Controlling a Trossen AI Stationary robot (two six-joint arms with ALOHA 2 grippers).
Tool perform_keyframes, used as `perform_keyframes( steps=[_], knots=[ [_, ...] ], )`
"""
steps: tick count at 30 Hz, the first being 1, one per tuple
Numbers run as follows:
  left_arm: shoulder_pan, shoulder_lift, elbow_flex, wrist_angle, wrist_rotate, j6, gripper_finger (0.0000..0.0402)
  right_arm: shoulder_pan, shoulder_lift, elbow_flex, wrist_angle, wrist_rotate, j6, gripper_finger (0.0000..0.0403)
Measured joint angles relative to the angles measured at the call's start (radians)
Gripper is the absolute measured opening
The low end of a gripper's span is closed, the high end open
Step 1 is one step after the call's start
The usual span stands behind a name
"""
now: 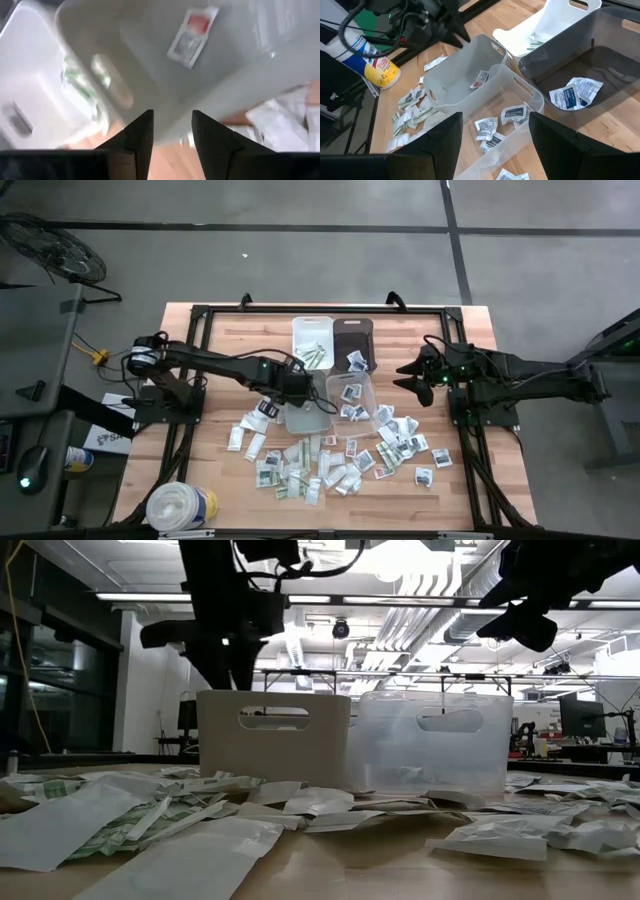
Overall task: Pick & Place First Aid Supplies
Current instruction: Put the blue alcohol pad into the black bin
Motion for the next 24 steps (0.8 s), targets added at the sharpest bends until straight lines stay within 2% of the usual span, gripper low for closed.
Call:
perform_keyframes(
  steps=[3, 5, 14, 24],
  knots=[
    [0.029, -0.023, -0.004, -0.007, 0.008, -0.055, 0.0129, 0.0, 0.0, 0.0, 0.0, 0.001, 0.003, 0.0222],
    [0.057, -0.043, -0.019, 0.006, 0.051, -0.066, 0.0124, 0.0, 0.0, 0.0, 0.0, 0.002, 0.007, 0.0222],
    [0.204, -0.149, -0.201, 0.137, 0.238, -0.131, 0.01, 0.0, 0.0, 0.0, 0.003, 0.003, 0.034, 0.0222],
    [0.298, -0.249, -0.381, 0.226, 0.306, -0.218, 0.0099, 0.0, 0.0, 0.0, -0.001, 0.005, 0.083, 0.0222]
  ],
)
